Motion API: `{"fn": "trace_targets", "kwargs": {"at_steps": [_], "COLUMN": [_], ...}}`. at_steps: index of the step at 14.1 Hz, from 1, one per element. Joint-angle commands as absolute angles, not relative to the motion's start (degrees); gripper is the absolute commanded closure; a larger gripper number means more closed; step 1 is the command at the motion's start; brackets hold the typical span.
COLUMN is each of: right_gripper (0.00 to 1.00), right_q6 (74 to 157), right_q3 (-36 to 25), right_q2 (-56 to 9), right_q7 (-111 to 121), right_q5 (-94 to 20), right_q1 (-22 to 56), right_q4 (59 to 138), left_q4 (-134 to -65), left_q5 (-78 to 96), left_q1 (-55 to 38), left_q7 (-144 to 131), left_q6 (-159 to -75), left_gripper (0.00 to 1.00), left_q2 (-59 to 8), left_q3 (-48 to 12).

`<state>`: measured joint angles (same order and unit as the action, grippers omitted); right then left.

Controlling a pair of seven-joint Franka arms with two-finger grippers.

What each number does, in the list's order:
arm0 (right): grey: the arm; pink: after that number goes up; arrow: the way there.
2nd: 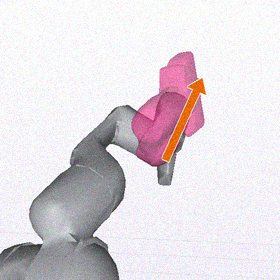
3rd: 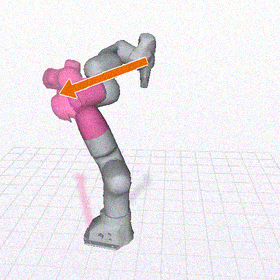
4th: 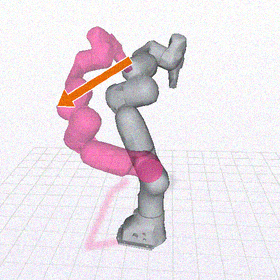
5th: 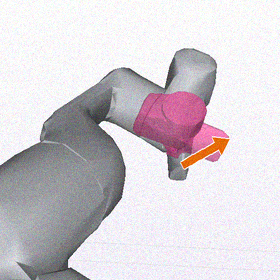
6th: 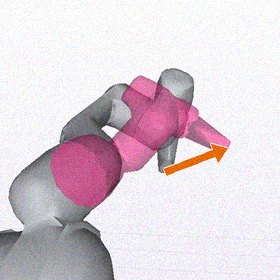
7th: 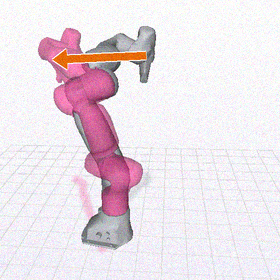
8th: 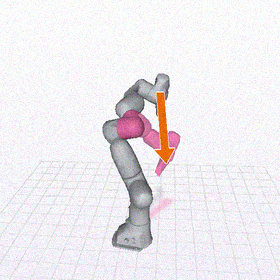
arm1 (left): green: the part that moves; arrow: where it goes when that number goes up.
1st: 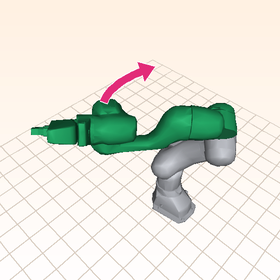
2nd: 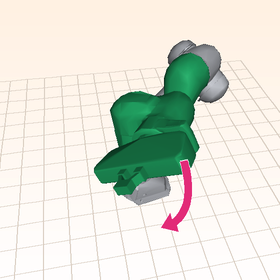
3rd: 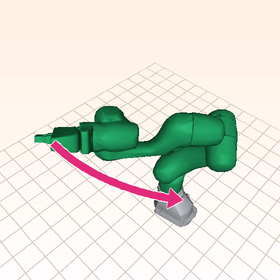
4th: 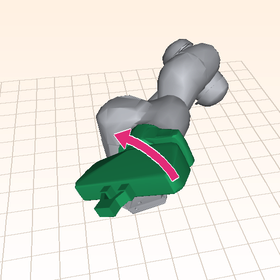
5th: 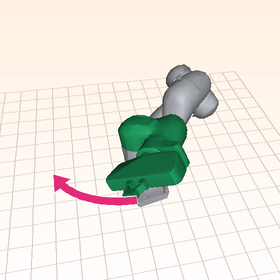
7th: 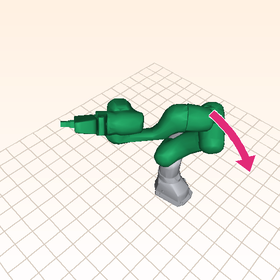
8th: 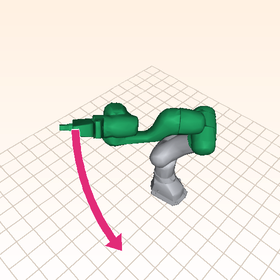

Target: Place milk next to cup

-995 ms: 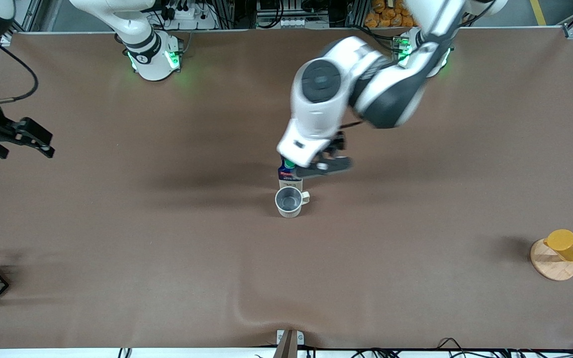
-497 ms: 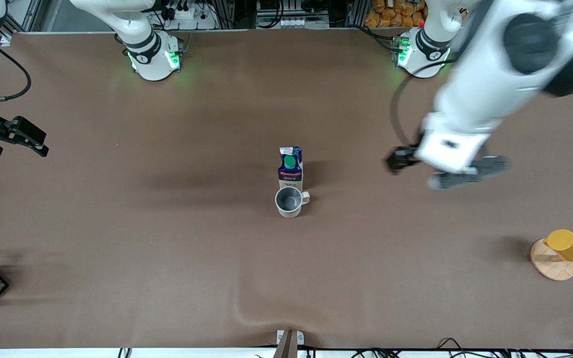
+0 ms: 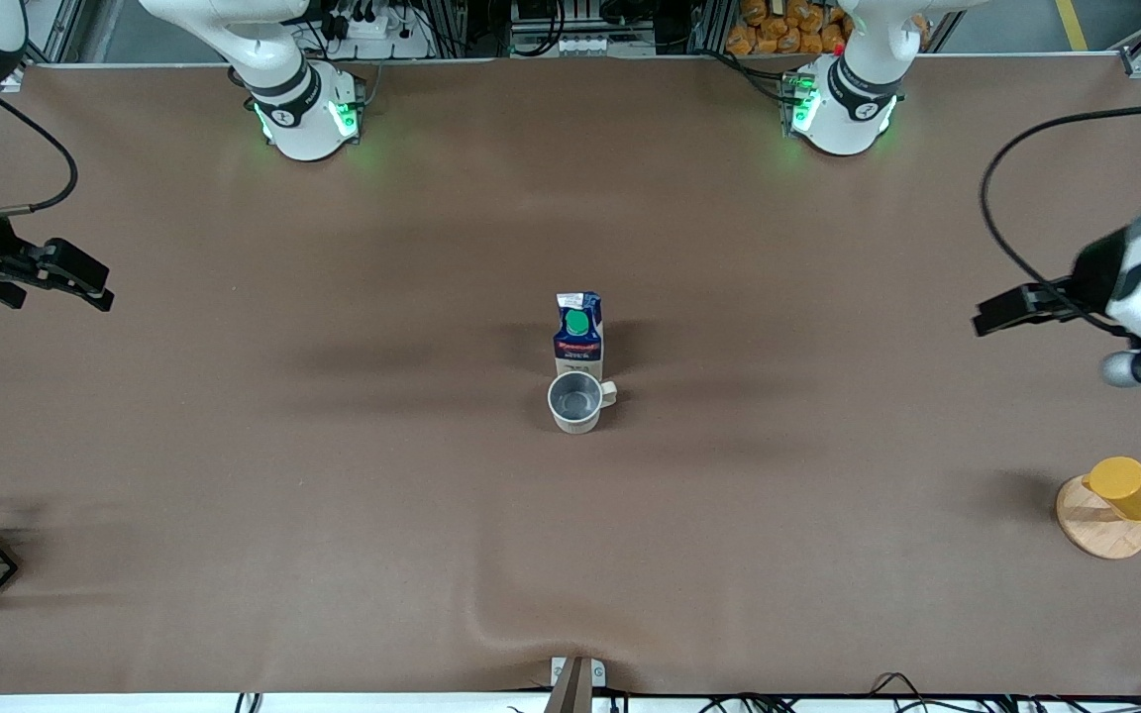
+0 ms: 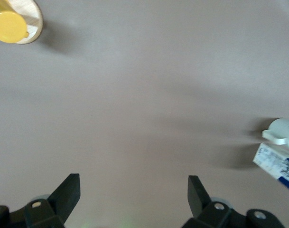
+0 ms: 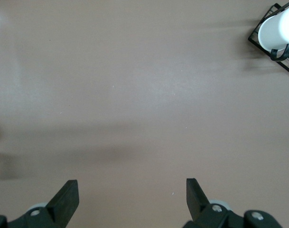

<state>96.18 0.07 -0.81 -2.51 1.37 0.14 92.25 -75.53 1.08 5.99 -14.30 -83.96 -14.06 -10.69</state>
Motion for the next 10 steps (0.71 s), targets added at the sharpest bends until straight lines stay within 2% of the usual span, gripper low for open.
{"fn": "trace_targets", "kwargs": {"at_steps": [1, 3, 5, 6, 10], "right_gripper": [0.00, 0.00, 0.00, 0.00, 0.00], "right_q6": [95.71, 95.71, 95.71, 95.71, 95.54], "right_q3": [0.53, 0.53, 0.53, 0.61, 0.53], "right_q2": [-1.49, -1.49, -1.49, -1.49, -1.32], "right_q7": [-3.60, -3.60, -3.52, -3.43, -2.90], "right_q5": [1.67, 1.58, 1.58, 1.50, 1.49], "right_q1": [-0.17, -0.26, -0.26, -0.61, -0.97], "right_q4": [91.76, 91.50, 91.49, 91.49, 91.41], "left_q4": [-80.59, -84.35, -93.29, -94.99, -92.29], "left_q5": [2.20, 2.29, 2.29, 2.29, 1.58], "left_q1": [7.73, 7.74, 6.51, 6.42, 5.80], "left_q7": [-12.66, -10.21, -9.93, -9.67, -9.32], "left_q6": [-85.34, -87.44, -92.70, -93.59, -91.15], "left_gripper": [0.00, 0.00, 0.00, 0.00, 0.00], "left_q2": [-10.29, -7.57, -1.09, 0.25, 0.44], "left_q3": [-11.43, -11.08, -10.64, -10.20, -9.84]}}
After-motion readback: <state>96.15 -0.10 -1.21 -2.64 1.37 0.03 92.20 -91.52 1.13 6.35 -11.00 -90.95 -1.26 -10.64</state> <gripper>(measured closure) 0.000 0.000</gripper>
